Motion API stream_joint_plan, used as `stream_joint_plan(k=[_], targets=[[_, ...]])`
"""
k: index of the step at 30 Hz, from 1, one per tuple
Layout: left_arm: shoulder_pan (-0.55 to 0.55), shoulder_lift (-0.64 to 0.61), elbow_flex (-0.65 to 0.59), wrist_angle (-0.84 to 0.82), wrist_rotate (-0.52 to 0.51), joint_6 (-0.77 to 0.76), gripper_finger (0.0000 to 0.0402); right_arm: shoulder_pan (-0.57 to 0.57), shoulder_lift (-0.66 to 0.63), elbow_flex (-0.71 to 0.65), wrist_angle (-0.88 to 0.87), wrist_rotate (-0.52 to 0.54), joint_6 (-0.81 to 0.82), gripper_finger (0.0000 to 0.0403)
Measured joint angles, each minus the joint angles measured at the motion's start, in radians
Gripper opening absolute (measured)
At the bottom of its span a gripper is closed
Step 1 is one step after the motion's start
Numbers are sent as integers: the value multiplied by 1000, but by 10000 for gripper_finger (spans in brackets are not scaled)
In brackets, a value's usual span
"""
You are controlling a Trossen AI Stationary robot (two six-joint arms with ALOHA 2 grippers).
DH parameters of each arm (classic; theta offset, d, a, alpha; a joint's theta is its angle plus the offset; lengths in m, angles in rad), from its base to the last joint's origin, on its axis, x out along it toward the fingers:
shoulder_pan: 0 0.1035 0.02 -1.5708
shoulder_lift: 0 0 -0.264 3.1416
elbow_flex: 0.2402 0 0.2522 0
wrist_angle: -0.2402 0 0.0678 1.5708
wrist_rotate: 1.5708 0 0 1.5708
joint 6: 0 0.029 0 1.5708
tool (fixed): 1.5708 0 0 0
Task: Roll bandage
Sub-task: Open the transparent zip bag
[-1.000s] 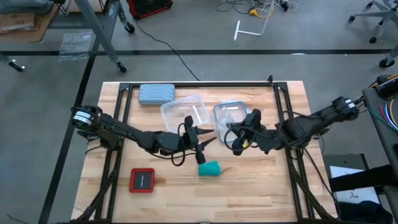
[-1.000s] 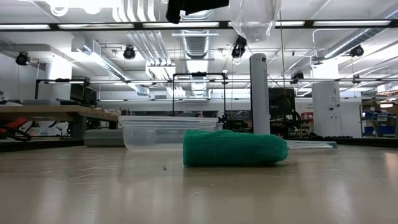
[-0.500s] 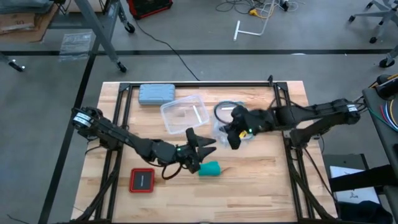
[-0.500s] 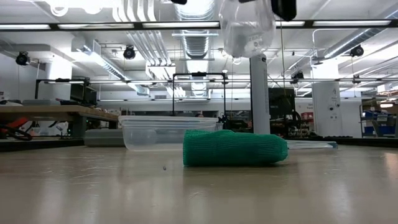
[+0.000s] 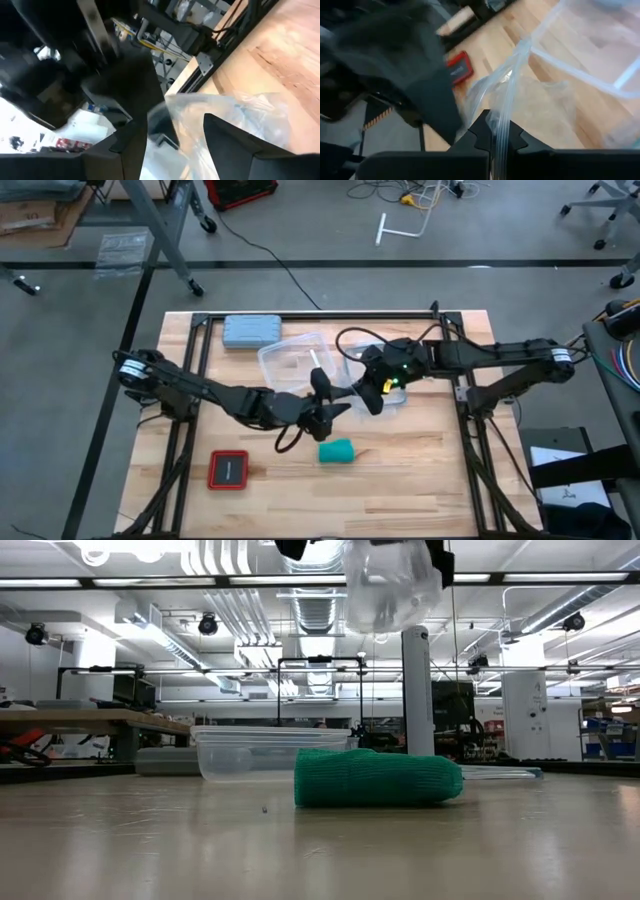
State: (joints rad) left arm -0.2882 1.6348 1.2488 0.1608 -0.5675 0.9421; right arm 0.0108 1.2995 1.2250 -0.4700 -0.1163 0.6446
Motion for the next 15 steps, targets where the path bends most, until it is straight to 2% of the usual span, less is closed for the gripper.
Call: stream_joint_plan(k=[11,15], targets=[[31,0,-7,10,-3,-1,180,14,64,37,-1,-49,-24,0],[33,-1,-7,0,-27,-4,145,19,76,53,-6,-52,-42,0]])
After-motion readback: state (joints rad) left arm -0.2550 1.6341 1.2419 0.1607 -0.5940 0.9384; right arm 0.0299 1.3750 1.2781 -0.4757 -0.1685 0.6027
